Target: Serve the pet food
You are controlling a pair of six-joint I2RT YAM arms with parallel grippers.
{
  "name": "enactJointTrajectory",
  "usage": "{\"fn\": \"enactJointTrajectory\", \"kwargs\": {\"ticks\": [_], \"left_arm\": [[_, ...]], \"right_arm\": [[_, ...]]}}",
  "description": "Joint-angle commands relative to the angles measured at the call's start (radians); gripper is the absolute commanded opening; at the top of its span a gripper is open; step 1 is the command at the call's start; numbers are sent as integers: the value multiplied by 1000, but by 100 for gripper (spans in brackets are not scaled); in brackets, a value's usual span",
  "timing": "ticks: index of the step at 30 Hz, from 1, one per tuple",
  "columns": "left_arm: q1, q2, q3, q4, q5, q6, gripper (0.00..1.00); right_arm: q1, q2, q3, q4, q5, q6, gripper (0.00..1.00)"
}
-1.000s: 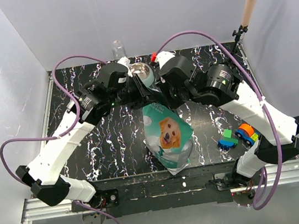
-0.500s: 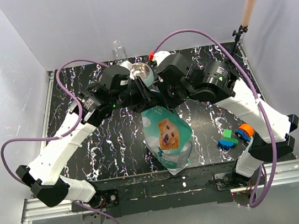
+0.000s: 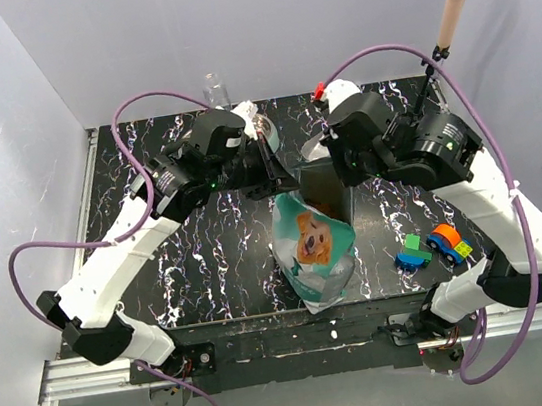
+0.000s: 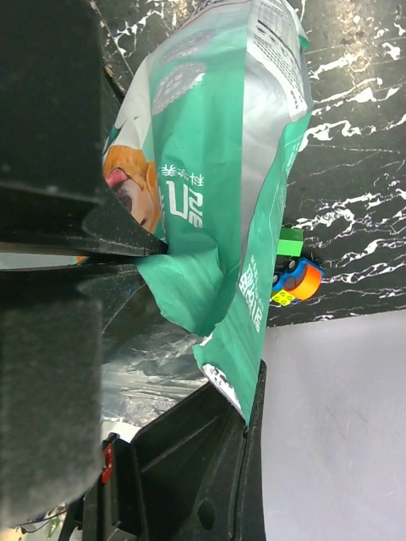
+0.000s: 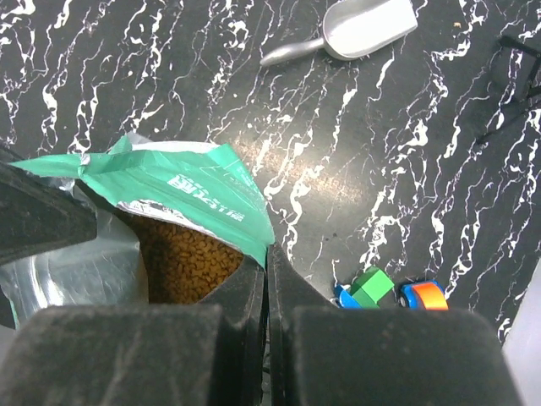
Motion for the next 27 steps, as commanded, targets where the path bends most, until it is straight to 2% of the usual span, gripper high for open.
{"fn": "enactJointTrajectory", "kwargs": {"ticks": [1,7,12,16,19,23,27], "left_arm": [[16,-59,39,174,66,17,0],[17,23,38,266,164,2,0],[17,78,64,292,147,-15,0],[8,138,101,259,143,-52,8],[-43,178,162,158,54,-23,18],[-102,237,283,-80,-73,34,33],[-158,290,390,-262,-185,85,38]], "right_arm": [[-66,-83,56,-44,129,-46,1],[-73,-96,86,-87,139,-45,1],[-83,-97,151,-135,175,-60,1],[-83,-97,152,-112,101,-49,1],[-83,-108,104,-72,49,-38,1],[-83,-116,70,-52,0,-22,1],[-81,-117,56,-61,-31,5,1]]}}
